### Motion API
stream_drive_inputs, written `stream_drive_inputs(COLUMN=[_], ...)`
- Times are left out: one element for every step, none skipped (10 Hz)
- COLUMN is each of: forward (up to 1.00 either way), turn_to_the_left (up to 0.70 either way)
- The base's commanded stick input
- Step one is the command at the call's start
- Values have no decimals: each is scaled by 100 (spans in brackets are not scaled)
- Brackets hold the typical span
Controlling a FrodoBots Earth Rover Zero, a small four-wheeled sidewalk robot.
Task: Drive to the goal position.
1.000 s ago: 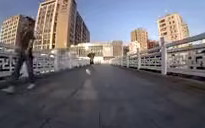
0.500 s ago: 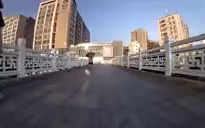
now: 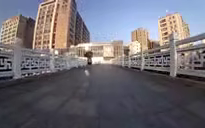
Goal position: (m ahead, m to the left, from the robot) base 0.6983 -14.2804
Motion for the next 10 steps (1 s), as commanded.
stream_drive_inputs(forward=[45,45,45,45,45,45,45,45,45,45], turn_to_the_left=[0,0,0,0,0,0,0,0,0,0])
